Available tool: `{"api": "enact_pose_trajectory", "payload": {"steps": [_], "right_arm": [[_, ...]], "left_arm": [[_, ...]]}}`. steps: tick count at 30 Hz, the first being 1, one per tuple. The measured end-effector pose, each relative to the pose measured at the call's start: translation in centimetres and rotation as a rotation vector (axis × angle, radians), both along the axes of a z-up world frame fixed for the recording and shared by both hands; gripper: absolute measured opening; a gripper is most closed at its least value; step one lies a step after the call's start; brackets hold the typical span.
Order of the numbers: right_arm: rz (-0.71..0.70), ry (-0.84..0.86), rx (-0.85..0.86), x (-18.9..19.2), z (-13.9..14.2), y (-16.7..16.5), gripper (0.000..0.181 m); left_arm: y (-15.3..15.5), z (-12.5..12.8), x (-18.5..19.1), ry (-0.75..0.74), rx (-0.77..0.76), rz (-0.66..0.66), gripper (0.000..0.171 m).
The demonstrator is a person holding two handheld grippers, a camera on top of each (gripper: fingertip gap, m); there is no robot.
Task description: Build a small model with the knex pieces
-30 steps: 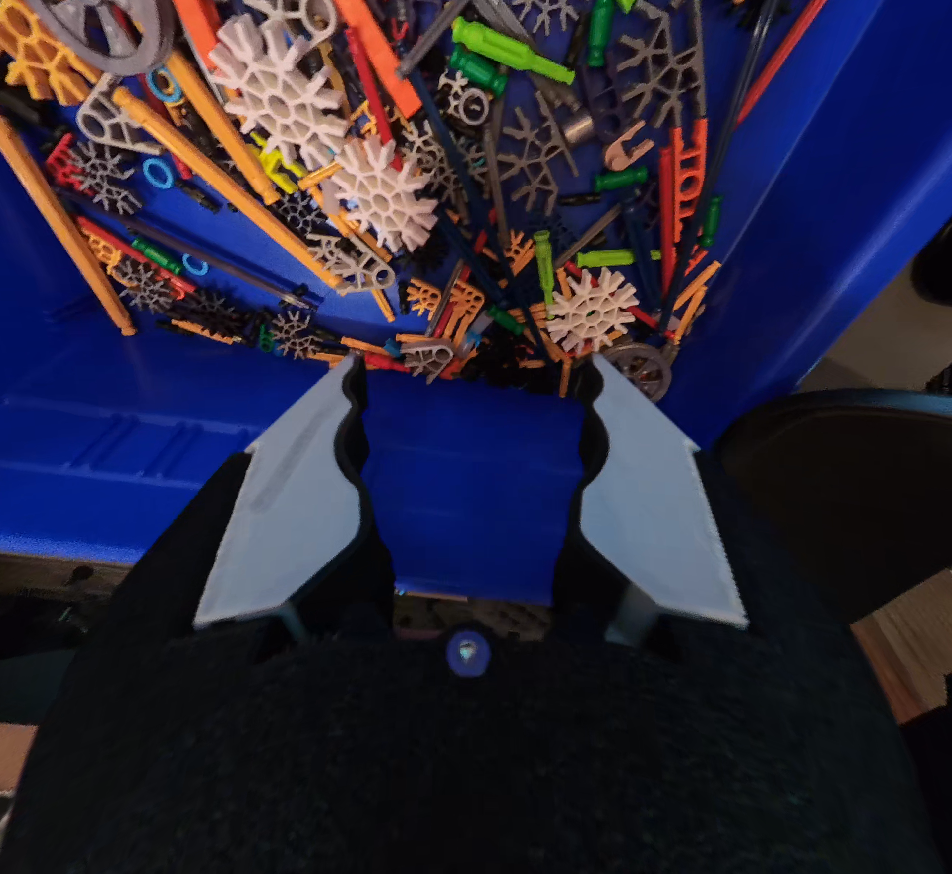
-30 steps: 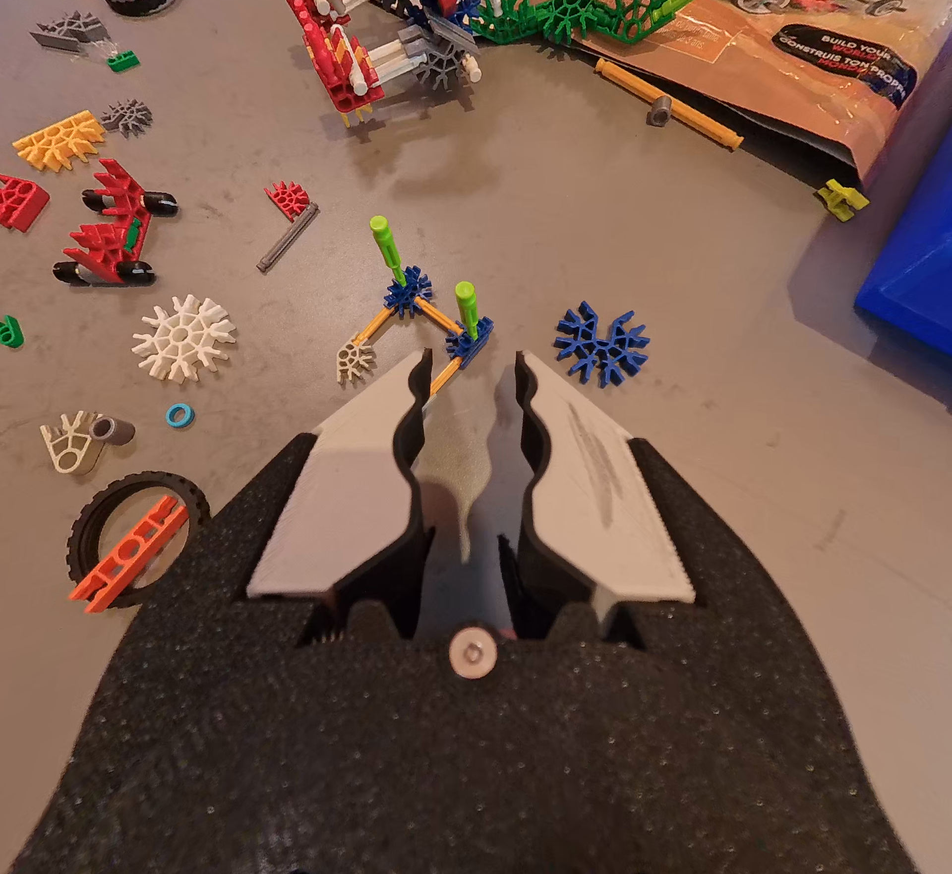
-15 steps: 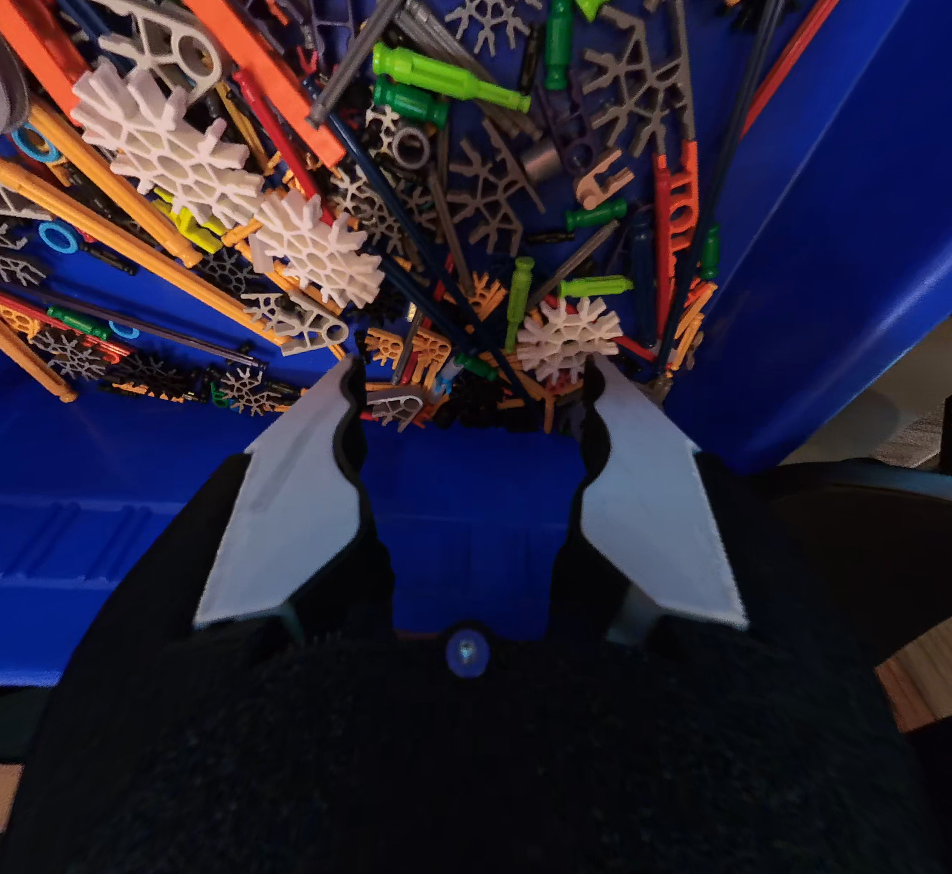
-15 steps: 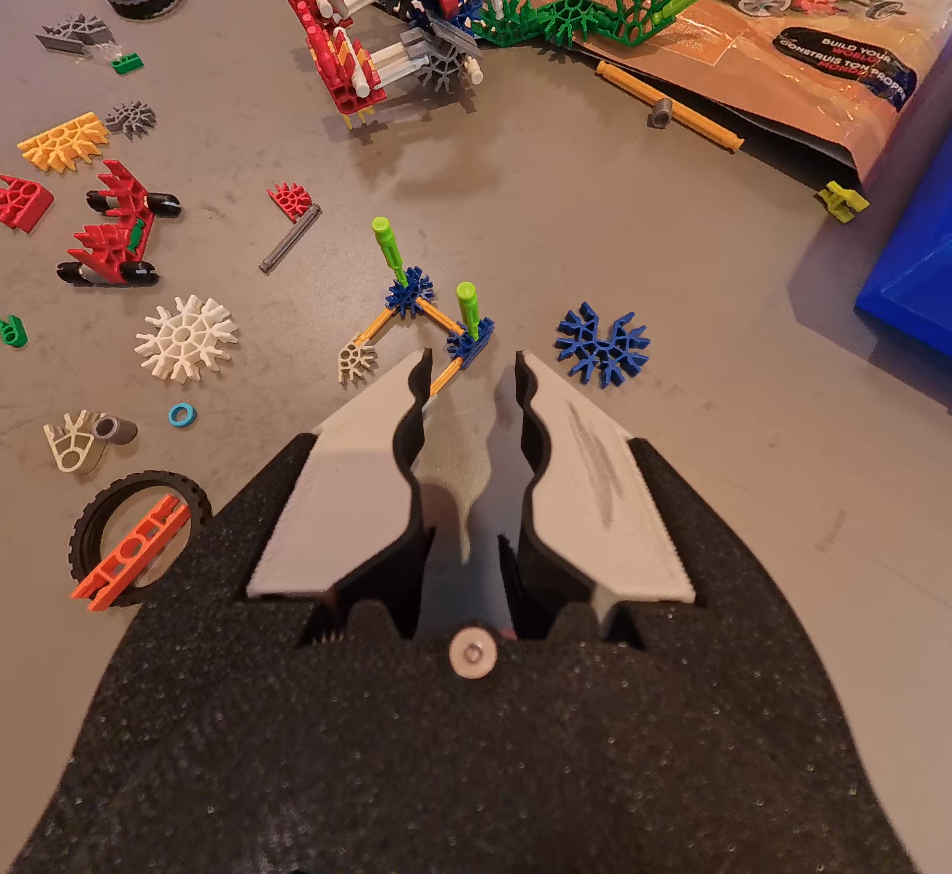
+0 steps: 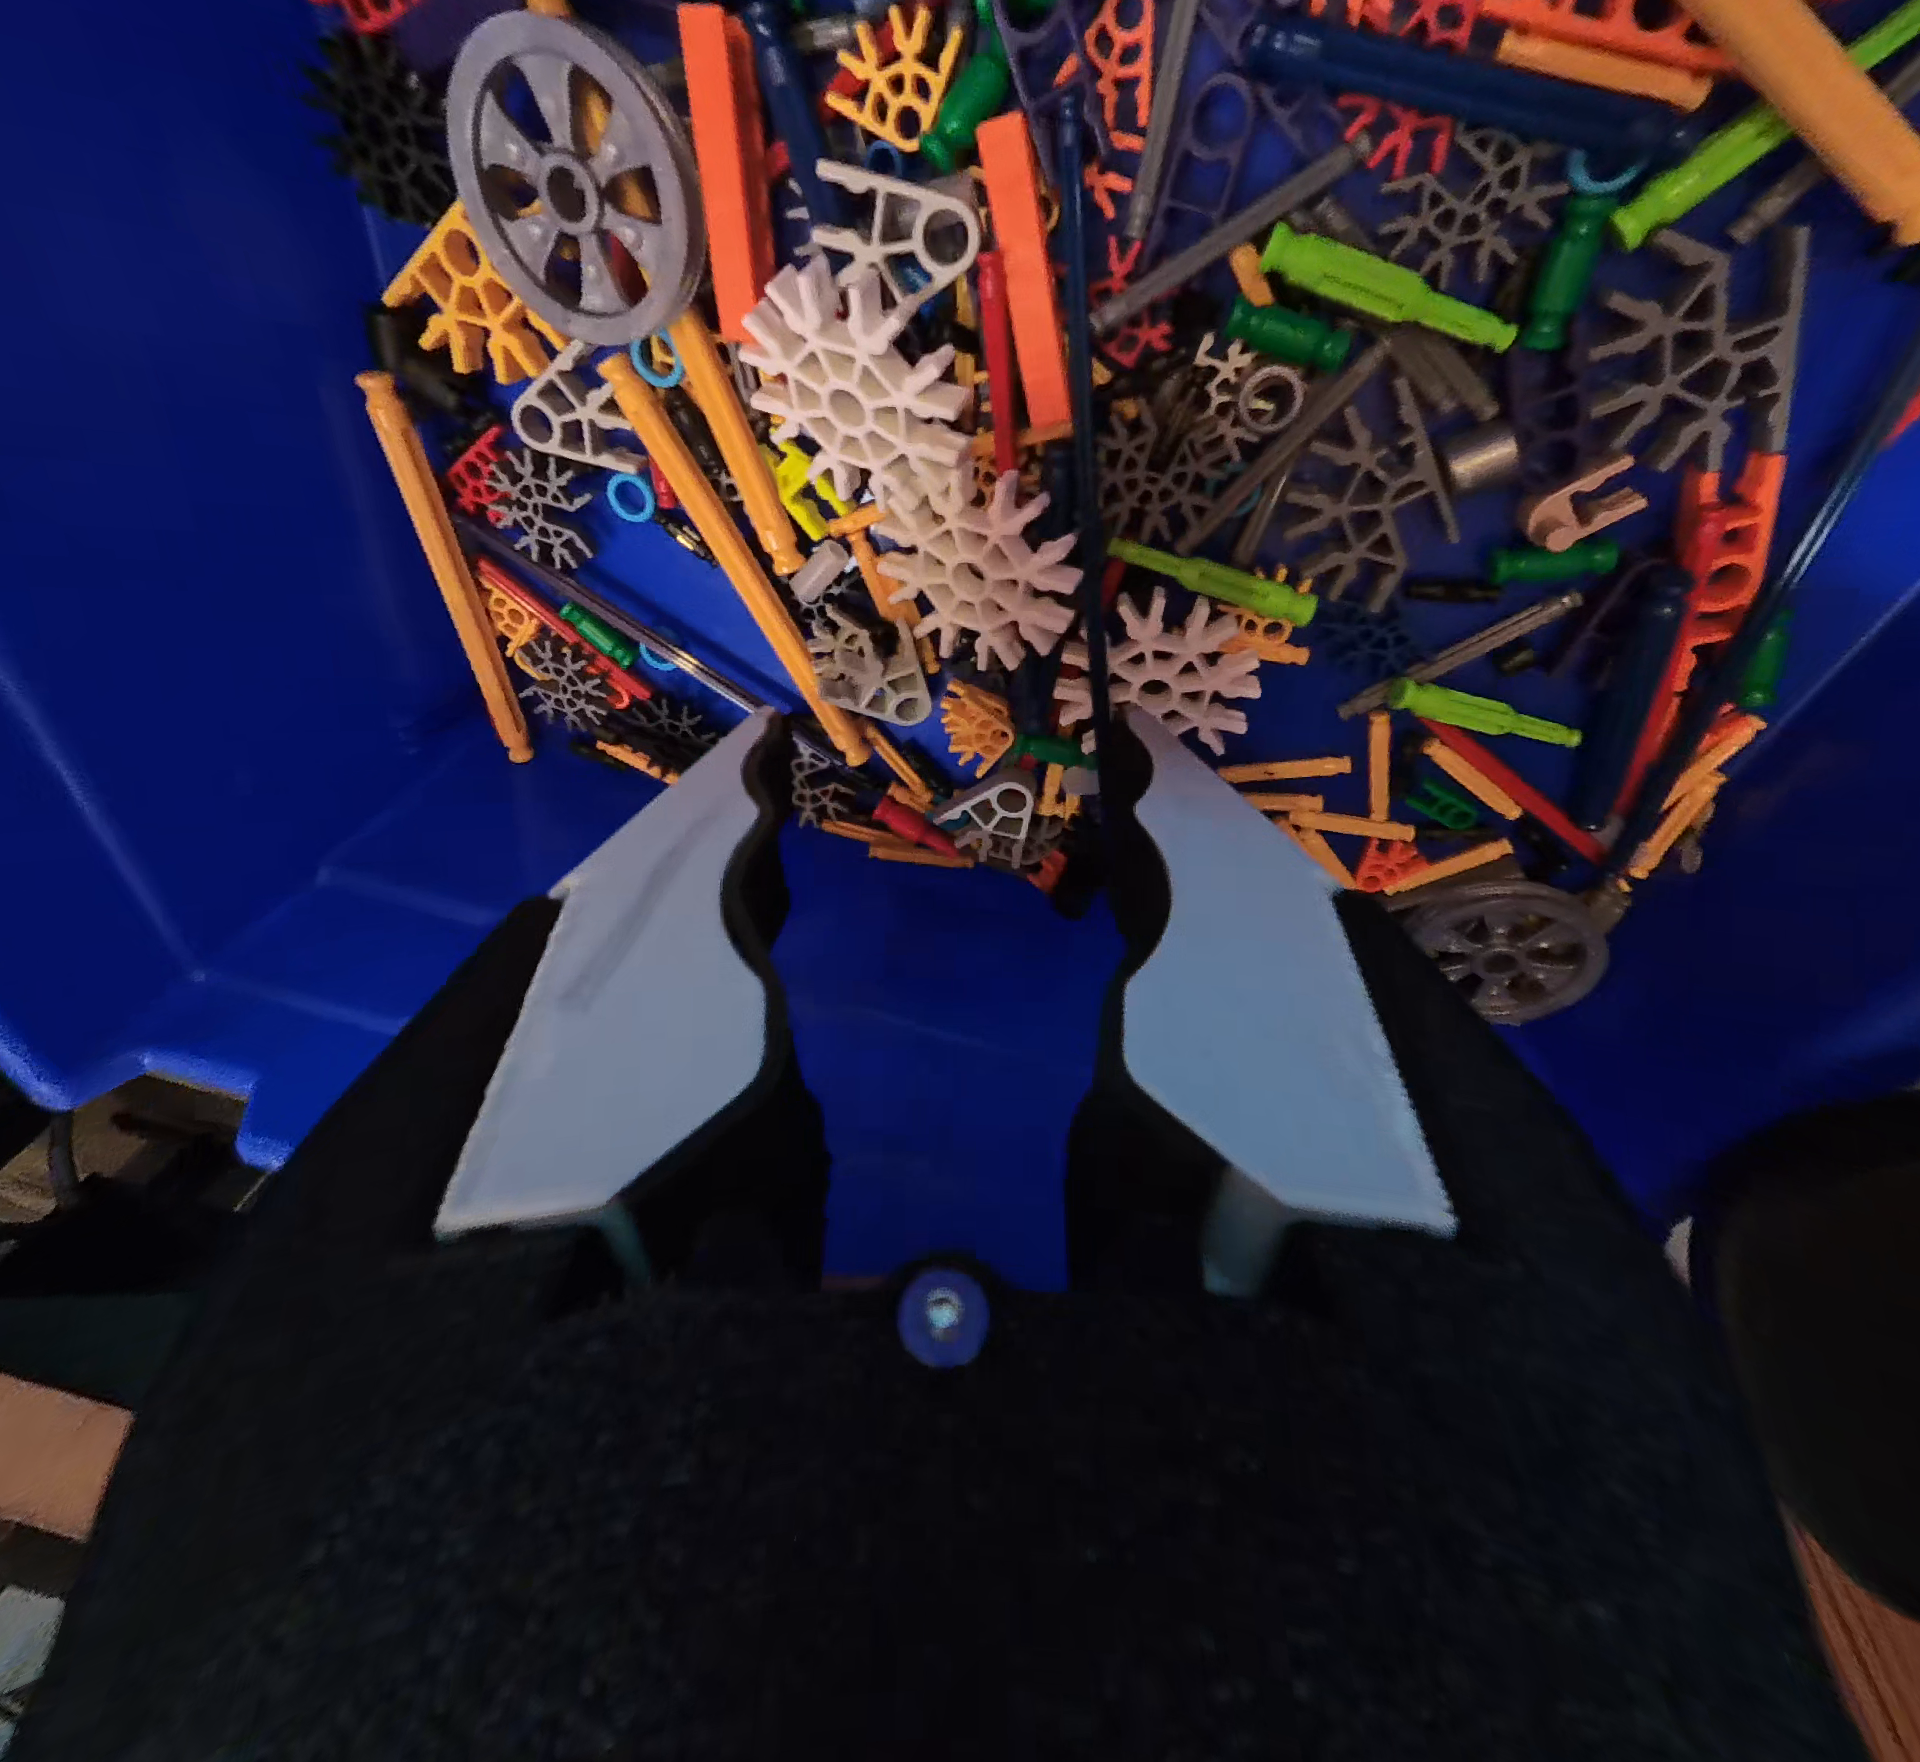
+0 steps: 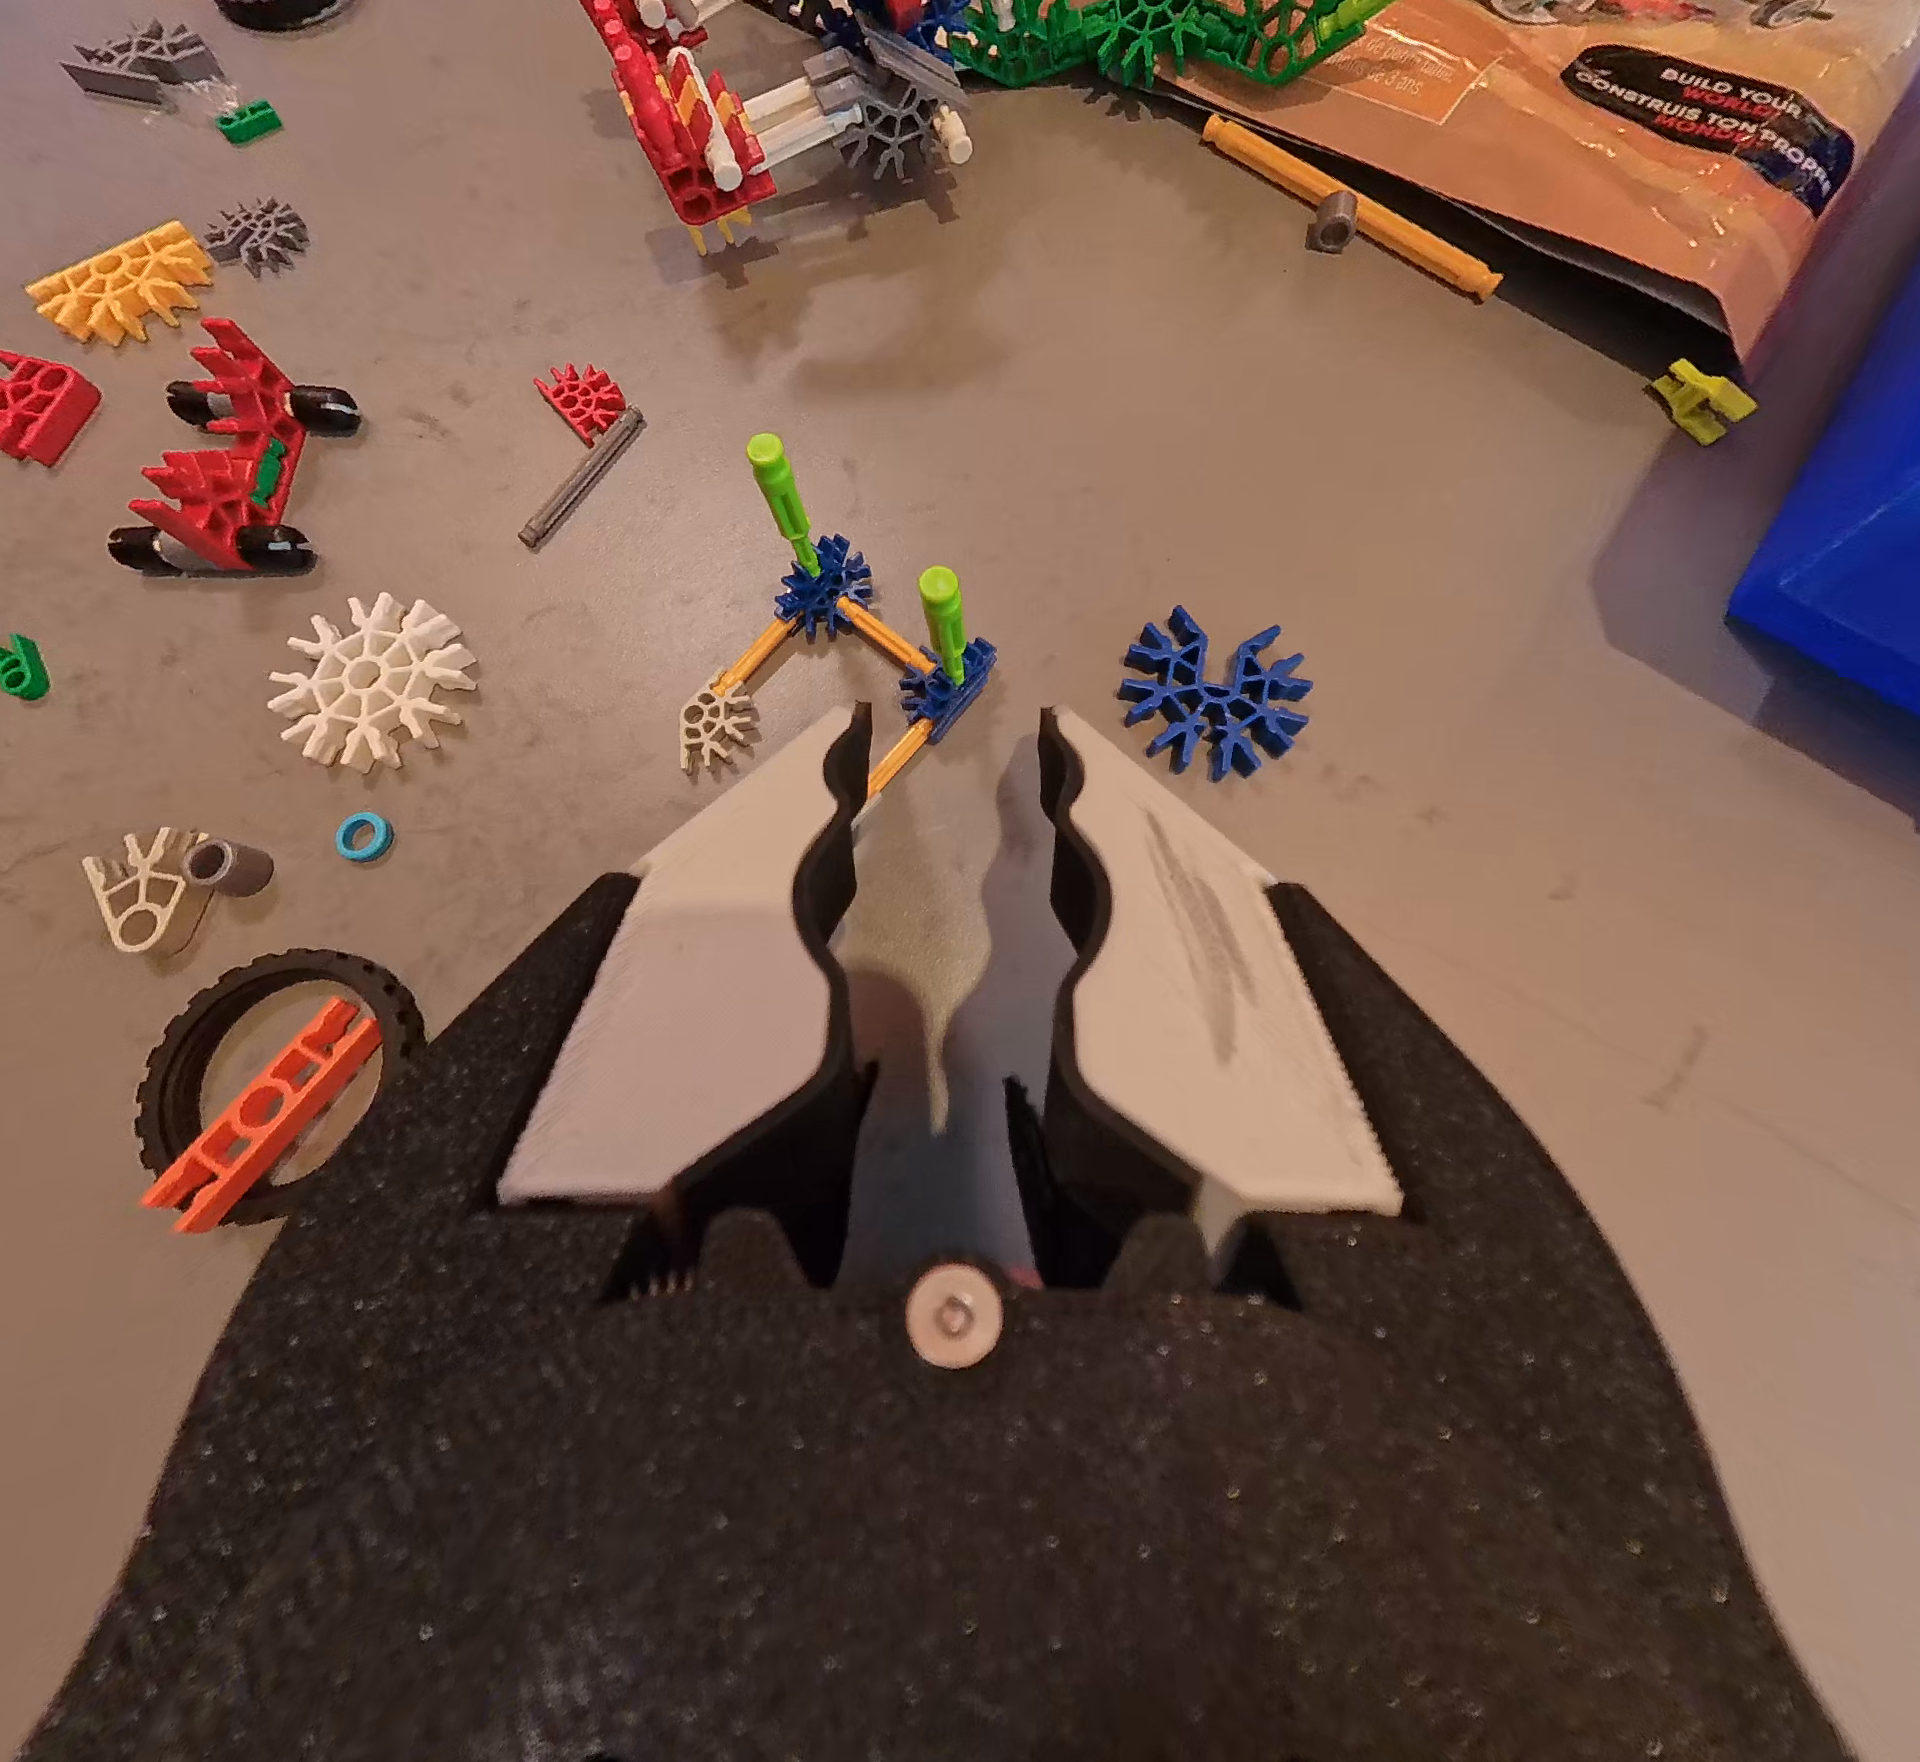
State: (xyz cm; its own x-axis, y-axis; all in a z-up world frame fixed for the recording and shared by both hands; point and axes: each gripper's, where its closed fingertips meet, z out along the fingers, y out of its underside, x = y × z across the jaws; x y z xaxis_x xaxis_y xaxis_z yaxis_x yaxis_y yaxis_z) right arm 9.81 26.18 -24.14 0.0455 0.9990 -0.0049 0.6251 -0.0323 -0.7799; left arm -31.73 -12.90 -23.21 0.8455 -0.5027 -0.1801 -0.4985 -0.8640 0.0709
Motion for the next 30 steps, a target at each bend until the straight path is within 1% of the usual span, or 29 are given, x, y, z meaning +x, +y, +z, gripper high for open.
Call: {"api": "enact_pose_trajectory", "payload": {"steps": [3,9,12,13,18,21,24,25,27,29,30], "right_arm": [[0.0,-0.001,-0.006,0.0,0.0,0.0,0.032],[-0.002,-0.005,-0.013,0.0,-0.1,0.0,0.032],[-0.003,-0.008,-0.012,0.0,-0.1,0.1,0.032],[-0.003,-0.009,-0.012,0.0,-0.1,0.1,0.032],[-0.003,-0.012,-0.015,0.0,-0.2,0.1,0.032],[-0.004,-0.014,-0.015,0.0,-0.2,0.1,0.031],[-0.005,-0.013,-0.018,0.0,-0.2,0.1,0.031],[-0.005,-0.014,-0.018,0.0,-0.2,0.1,0.031],[-0.004,-0.015,-0.016,0.0,-0.2,0.1,0.031],[-0.004,-0.017,-0.014,0.0,-0.2,0.1,0.031],[-0.004,-0.016,-0.014,0.0,-0.2,0.1,0.031]], "left_arm": [[0.1,0.5,0.3,-0.014,0.02,-0.002,0.063],[-0.4,1.6,2.2,-0.071,0.036,-0.032,0.071],[-0.9,1.7,3.7,-0.134,0.028,-0.048,0.079],[-1.4,1.5,4.0,-0.142,0.007,-0.054,0.085],[-4.9,0.5,3.7,-0.078,-0.15,-0.072,0.106],[-6.6,-0.2,3.2,-0.03,-0.228,-0.089,0.114],[-7.0,-0.8,3.5,-0.025,-0.26,-0.11,0.114],[-6.9,-1.0,3.2,-0.002,-0.262,-0.118,0.114],[-6.6,-1.3,2.6,0.026,-0.268,-0.105,0.122],[-5.8,-1.1,2.1,0.05,-0.236,-0.115,0.119],[-5.4,-0.9,1.8,0.06,-0.217,-0.114,0.114]]}}
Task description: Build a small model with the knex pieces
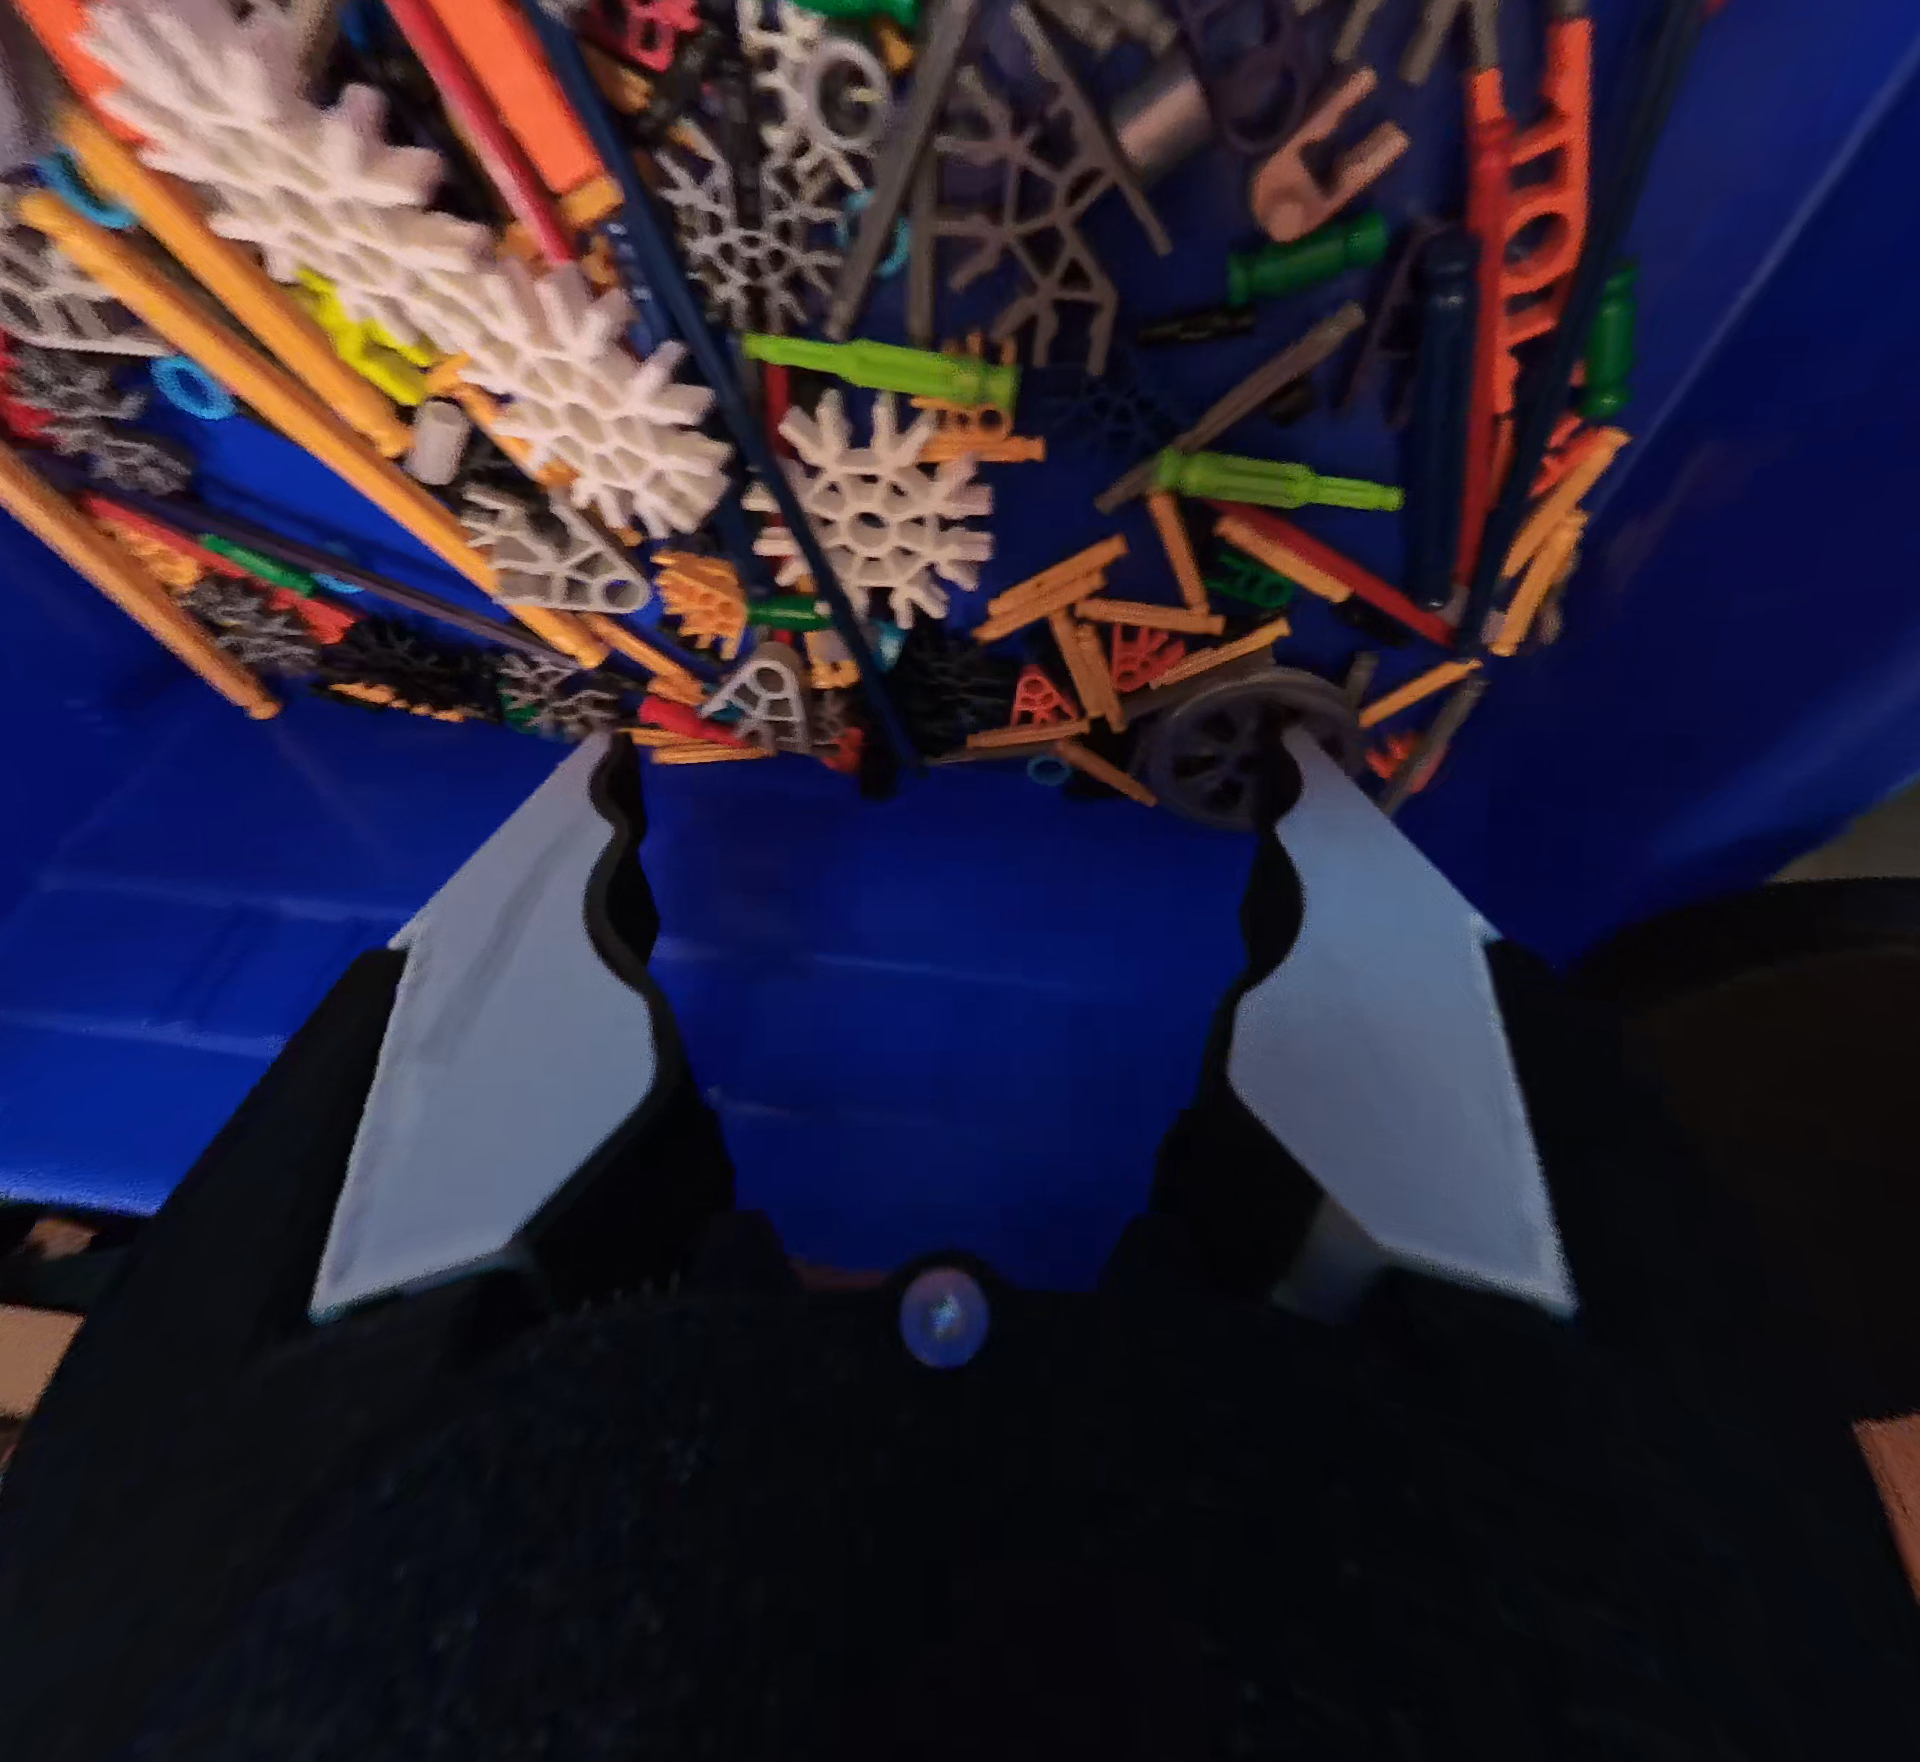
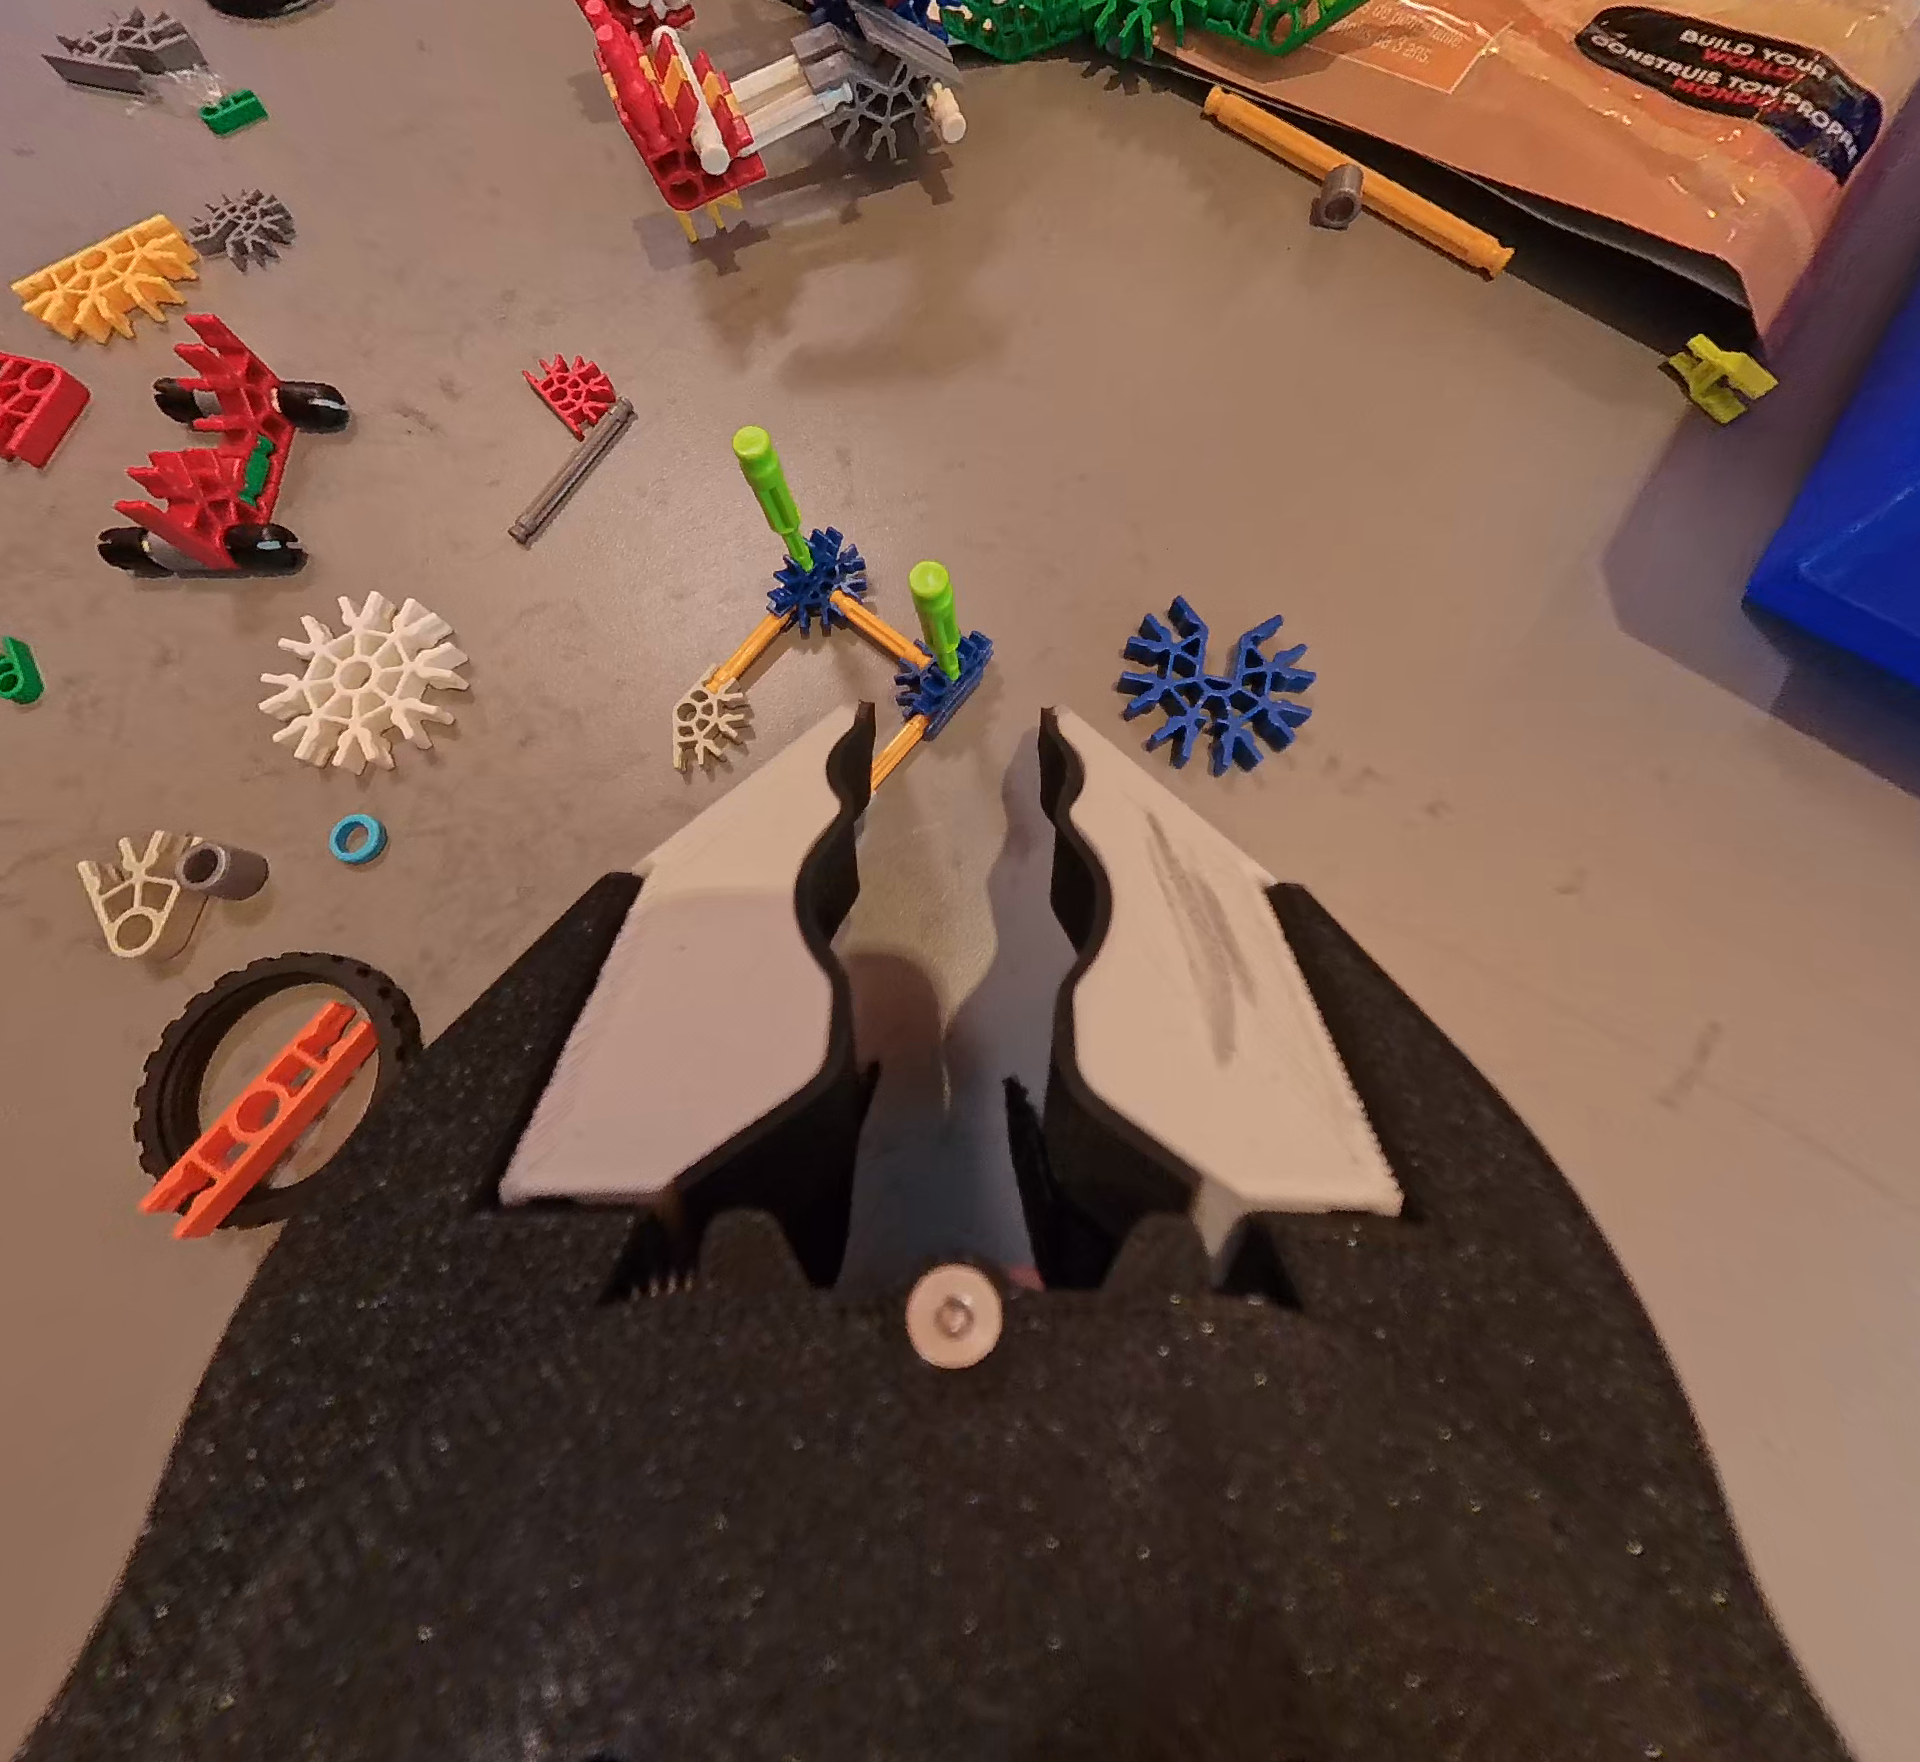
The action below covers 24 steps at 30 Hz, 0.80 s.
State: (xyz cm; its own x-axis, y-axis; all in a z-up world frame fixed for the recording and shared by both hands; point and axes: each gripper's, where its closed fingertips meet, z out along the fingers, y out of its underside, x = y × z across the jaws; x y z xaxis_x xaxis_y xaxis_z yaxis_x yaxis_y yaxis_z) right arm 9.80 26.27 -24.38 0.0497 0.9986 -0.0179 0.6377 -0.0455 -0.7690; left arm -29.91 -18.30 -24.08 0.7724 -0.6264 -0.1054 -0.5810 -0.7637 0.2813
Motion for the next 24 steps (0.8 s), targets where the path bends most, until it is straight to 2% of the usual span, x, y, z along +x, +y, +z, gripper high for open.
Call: {"api": "enact_pose_trajectory", "payload": {"steps": [2,6,9,13,16,18,24], "right_arm": [[-0.001,0.001,-0.002,0.0,0.0,0.0,0.031],[-0.001,0.0,-0.004,0.0,0.0,0.0,0.031],[-0.001,0.0,-0.004,0.0,0.0,0.0,0.031],[-0.001,0.0,-0.003,0.0,0.0,0.0,0.031],[0.0,0.002,-0.002,0.0,0.0,0.0,0.031],[0.0,0.003,-0.002,0.0,0.0,0.0,0.031],[0.002,0.004,0.0,0.0,0.1,0.0,0.031]], "left_arm": [[1.6,0.7,-1.4,0.067,0.08,-0.013,0.104],[4.6,2.7,-3.5,0.138,0.252,-0.009,0.097],[5.3,4.0,-4.5,0.171,0.319,0.008,0.095],[2.7,2.9,-2.1,0.02,0.197,0.04,0.096],[0.9,1.6,-1.0,-0.005,0.098,0.018,0.103],[0.4,1.1,0.1,-0.039,0.063,0.015,0.089],[0.0,0.0,-0.7,0.042,0.015,-0.028,0.092]]}}
